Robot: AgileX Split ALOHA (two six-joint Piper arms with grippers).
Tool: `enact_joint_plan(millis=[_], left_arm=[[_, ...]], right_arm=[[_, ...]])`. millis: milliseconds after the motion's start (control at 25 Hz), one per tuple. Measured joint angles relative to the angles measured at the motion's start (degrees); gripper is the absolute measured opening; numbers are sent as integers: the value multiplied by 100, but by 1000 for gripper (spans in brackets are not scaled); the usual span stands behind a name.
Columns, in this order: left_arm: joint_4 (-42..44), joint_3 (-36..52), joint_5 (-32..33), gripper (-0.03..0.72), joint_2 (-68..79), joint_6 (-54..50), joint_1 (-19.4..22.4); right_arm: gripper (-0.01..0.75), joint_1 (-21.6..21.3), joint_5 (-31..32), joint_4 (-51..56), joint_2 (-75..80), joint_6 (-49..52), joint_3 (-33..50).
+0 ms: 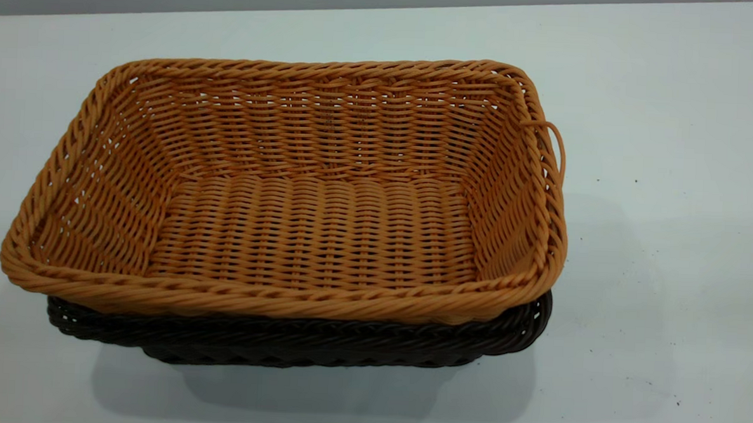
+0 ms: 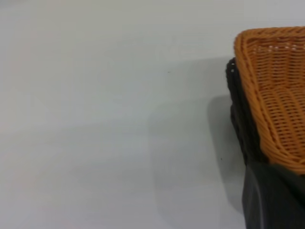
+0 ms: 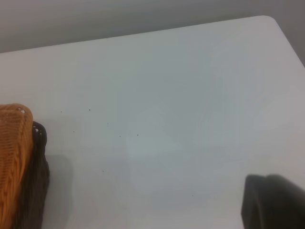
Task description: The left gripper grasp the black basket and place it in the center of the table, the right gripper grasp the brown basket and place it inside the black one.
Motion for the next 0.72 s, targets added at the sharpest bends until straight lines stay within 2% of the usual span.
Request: enact_joint_plan(millis=[160, 720], left_arm=[[6, 0, -26, -1, 0, -271, 0], [6, 0, -21, -1, 0, -266, 0]], right_arm=[[5, 0, -5, 0, 0, 0, 0], [5, 0, -10, 0, 0, 0, 0]])
